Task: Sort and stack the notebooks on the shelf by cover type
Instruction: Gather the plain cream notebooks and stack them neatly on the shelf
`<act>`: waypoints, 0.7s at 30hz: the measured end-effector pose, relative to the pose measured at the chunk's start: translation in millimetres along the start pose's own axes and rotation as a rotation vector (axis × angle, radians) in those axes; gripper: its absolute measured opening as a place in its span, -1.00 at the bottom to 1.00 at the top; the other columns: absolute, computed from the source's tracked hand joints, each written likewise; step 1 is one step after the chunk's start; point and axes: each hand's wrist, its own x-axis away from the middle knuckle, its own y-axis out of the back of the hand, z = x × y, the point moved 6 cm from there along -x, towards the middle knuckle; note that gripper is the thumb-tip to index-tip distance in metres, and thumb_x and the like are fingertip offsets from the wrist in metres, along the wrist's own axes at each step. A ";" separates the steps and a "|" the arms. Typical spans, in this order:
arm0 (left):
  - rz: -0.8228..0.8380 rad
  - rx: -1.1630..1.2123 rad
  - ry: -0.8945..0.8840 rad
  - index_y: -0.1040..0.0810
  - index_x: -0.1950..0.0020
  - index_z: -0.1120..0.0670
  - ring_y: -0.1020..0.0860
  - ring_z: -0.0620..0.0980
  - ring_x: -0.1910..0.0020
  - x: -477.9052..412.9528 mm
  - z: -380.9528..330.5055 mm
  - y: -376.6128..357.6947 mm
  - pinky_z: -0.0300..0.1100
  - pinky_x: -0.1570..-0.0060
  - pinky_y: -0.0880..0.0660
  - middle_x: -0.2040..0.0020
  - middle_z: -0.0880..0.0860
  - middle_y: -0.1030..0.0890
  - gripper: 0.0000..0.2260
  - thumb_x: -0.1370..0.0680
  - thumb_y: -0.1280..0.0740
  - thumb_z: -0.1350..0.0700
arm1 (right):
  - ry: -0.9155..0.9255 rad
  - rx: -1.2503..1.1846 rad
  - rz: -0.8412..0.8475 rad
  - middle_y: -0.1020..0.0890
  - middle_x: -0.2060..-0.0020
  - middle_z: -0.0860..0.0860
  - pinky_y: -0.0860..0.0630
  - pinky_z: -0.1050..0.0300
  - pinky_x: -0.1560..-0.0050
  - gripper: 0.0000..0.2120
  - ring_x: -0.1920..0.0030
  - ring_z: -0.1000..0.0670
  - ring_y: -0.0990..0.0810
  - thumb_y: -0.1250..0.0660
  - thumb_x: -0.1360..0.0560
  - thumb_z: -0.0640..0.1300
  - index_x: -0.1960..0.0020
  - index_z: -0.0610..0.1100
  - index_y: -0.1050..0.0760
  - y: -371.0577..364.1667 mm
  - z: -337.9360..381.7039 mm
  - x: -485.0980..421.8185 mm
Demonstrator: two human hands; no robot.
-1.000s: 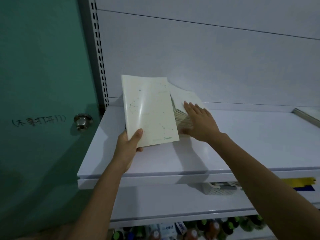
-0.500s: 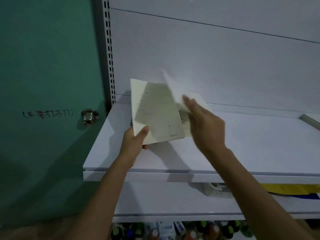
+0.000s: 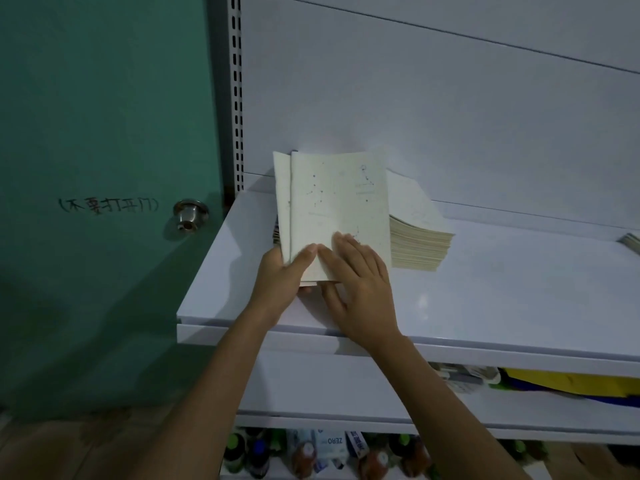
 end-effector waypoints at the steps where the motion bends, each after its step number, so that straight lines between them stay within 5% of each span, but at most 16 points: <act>1: 0.002 0.005 0.002 -0.57 -0.01 -0.03 -0.64 -0.11 0.23 -1.0 0.8 0.2 -0.22 0.39 -0.52 0.13 0.01 -0.67 -0.93 -0.53 -0.36 0.07 | -0.008 -0.020 0.006 -0.42 -0.39 -0.12 -0.26 -0.13 -0.42 -0.57 -0.44 -0.10 -0.32 -0.22 -0.52 -0.08 -0.37 -0.13 -0.43 -1.0 -0.7 0.4; 8: -0.009 0.007 -0.012 -0.56 0.00 -0.06 -0.65 -0.10 0.16 -1.6 -0.5 1.7 -0.23 0.36 -0.54 0.10 -0.03 -0.67 -0.93 -0.54 -0.35 0.08 | -0.030 -0.075 0.058 -0.37 -0.42 -0.11 -0.22 -0.13 -0.45 -0.53 -0.47 -0.09 -0.26 -0.18 -0.54 0.04 -0.38 -0.15 -0.42 -0.4 2.3 1.8; 12: -0.042 -0.018 -0.057 -0.54 -0.10 -0.03 -0.62 -0.02 0.09 13.9 -11.5 0.0 -0.21 0.37 -0.56 0.06 -0.01 -0.65 -0.86 -0.54 -0.35 0.07 | -0.186 -0.202 -0.134 -0.42 -0.39 -0.09 -0.27 -0.02 -0.42 -0.58 -0.44 -0.04 -0.31 -0.28 -0.53 0.02 -0.33 -0.15 -0.47 25.8 0.8 14.3; 16: -0.081 0.031 -0.129 -0.54 -0.03 -0.09 -0.63 -0.17 0.17 50.5 -23.2 -9.0 -0.29 0.41 -0.52 0.18 -0.18 -0.66 -0.89 -0.51 -0.36 0.03 | -0.465 -0.302 -0.360 -0.40 -0.38 -0.02 -0.25 0.28 -0.34 -0.57 -0.40 0.07 -0.31 -0.29 -0.54 0.03 -0.37 -0.10 -0.40 76.5 -26.2 26.8; 19: -0.057 0.104 -0.120 -0.55 -0.02 -0.09 -0.63 -0.21 0.18 83.5 -24.4 -30.8 -0.29 0.39 -0.53 0.18 -0.19 -0.67 -0.81 -0.43 -0.38 -0.04 | -0.751 -0.655 -0.269 -0.52 -0.23 0.16 -0.40 0.51 -0.05 -0.53 -0.14 0.32 -0.48 -0.26 -0.51 0.14 -0.37 0.00 -0.37 102.2 -51.7 42.4; 21: 0.026 0.107 -0.090 -0.56 -0.04 -0.08 -0.63 -0.19 0.17 99.9 -23.4 -55.2 -0.27 0.35 -0.54 0.15 -0.16 -0.68 -0.76 -0.39 -0.38 -0.06 | -0.835 -0.941 -0.049 -0.64 -0.05 0.14 -0.51 0.42 0.14 -0.57 0.02 0.26 -0.60 -0.25 -0.46 0.22 -0.24 0.03 -0.48 111.4 -62.7 57.7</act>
